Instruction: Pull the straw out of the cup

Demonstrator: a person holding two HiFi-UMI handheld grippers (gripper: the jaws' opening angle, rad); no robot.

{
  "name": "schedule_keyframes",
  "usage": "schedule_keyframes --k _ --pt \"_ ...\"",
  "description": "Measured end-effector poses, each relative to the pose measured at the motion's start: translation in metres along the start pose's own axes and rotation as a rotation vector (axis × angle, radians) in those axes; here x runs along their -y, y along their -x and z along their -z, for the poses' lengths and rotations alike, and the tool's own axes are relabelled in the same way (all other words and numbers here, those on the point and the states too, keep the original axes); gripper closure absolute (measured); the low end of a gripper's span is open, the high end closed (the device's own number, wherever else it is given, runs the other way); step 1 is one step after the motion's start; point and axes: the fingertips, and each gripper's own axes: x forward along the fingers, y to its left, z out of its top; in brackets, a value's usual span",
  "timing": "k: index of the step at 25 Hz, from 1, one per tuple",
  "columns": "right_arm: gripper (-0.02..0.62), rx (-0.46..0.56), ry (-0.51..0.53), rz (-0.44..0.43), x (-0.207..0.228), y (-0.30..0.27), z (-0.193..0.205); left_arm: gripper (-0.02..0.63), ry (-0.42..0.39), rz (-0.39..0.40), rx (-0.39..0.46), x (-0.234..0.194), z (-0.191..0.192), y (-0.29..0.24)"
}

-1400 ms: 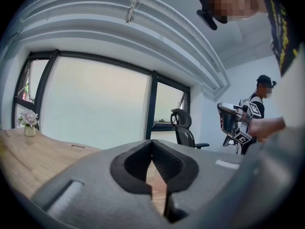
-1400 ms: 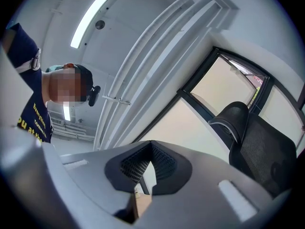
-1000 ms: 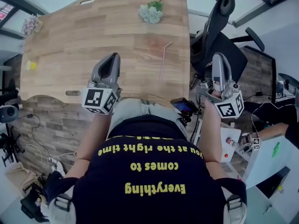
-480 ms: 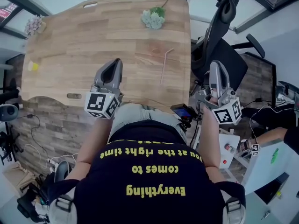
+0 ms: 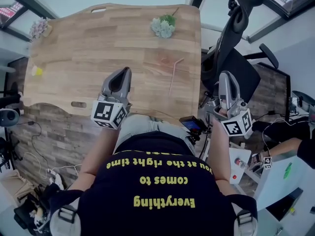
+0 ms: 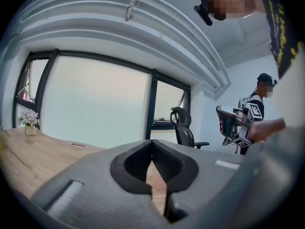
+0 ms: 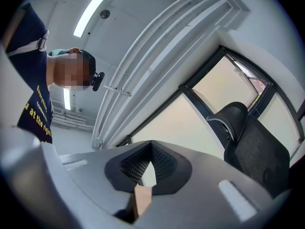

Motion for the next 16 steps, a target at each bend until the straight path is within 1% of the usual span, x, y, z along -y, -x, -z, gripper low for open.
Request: schedule_keyframes --k 16 --pt "0.589 0.000 0.001 0.014 0.0012 0.0033 0.0023 0.606 0.000 0.009 -0.003 0.0031 0.0005 -0.0026"
